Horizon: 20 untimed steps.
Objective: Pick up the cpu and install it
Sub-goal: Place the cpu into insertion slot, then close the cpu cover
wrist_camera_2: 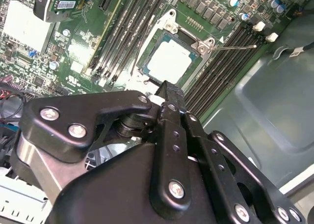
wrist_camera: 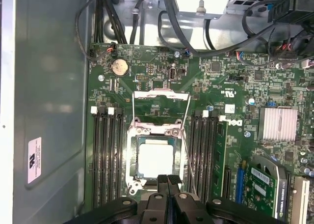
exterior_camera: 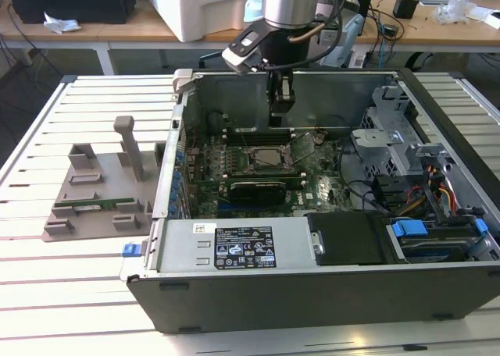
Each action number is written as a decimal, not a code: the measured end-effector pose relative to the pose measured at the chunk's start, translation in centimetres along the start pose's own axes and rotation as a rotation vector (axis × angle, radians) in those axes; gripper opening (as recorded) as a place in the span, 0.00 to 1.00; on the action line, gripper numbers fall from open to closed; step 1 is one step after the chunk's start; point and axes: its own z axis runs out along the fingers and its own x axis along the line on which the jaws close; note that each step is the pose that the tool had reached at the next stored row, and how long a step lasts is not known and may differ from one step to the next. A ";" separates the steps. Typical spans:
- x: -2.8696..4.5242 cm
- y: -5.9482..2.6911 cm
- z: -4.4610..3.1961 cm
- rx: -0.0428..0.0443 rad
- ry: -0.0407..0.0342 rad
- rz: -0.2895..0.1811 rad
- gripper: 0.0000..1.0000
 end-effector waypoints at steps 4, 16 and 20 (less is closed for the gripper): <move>-0.03 -0.02 -0.70 0.0000 0.0000 0.000 0.11; -0.12 -0.09 -2.89 0.0000 0.0000 0.000 0.11; -0.13 0.16 -2.91 0.0000 0.0000 0.000 0.11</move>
